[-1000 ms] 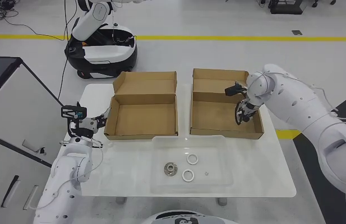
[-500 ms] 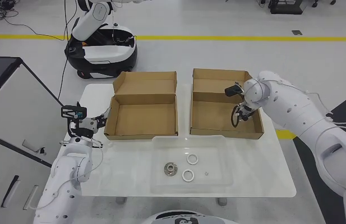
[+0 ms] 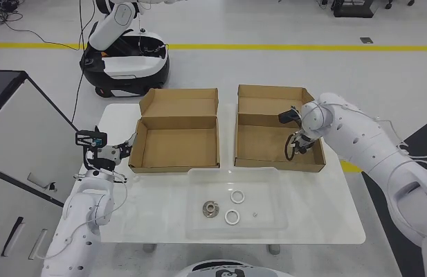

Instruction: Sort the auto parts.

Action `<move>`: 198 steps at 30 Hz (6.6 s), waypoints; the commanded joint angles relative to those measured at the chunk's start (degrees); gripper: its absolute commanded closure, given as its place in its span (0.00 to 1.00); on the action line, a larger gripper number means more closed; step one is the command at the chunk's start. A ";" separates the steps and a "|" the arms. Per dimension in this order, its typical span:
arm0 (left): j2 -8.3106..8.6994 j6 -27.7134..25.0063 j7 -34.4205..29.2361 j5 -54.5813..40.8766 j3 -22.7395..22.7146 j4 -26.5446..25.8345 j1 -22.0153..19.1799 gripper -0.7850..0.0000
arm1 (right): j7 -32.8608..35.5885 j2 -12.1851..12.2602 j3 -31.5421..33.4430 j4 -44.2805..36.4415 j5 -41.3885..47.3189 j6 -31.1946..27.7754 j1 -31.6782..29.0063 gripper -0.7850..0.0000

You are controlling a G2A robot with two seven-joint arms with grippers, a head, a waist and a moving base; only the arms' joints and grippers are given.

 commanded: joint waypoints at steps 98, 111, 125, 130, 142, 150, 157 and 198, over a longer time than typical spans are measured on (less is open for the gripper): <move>0.00 0.00 0.00 0.00 0.00 0.00 0.00 0.00 | 6.61 15.76 4.26 -66.13 3.11 -2.03 -10.14 0.40; 0.00 0.00 0.00 0.00 0.00 0.00 0.00 0.00 | 6.21 14.46 2.38 -64.27 0.60 -1.36 -13.10 0.54; 0.00 0.00 0.00 0.00 0.00 0.00 0.00 0.00 | 4.76 13.58 1.03 -62.59 -2.69 -0.64 -17.01 0.59; 0.00 0.00 0.00 0.00 0.00 0.00 0.00 0.00 | 4.81 13.06 0.27 -61.71 -4.96 -0.42 -17.99 0.61; 0.00 0.00 0.00 0.00 0.00 0.00 0.00 0.00 | 3.77 11.18 -0.56 -59.09 -7.16 -0.17 -19.06 0.67; 0.00 0.00 0.00 0.00 0.00 0.00 0.00 0.00 | 3.67 9.55 -1.46 -57.40 -7.84 -0.02 -19.50 0.68; 0.00 0.00 0.00 0.00 0.00 0.00 0.00 0.00 | 3.98 8.65 -1.36 -56.16 -8.48 0.04 -19.83 0.69; 0.00 0.00 0.00 0.00 0.00 0.00 0.00 0.00 | 5.96 5.66 0.62 -53.49 -13.08 -0.41 -23.19 0.77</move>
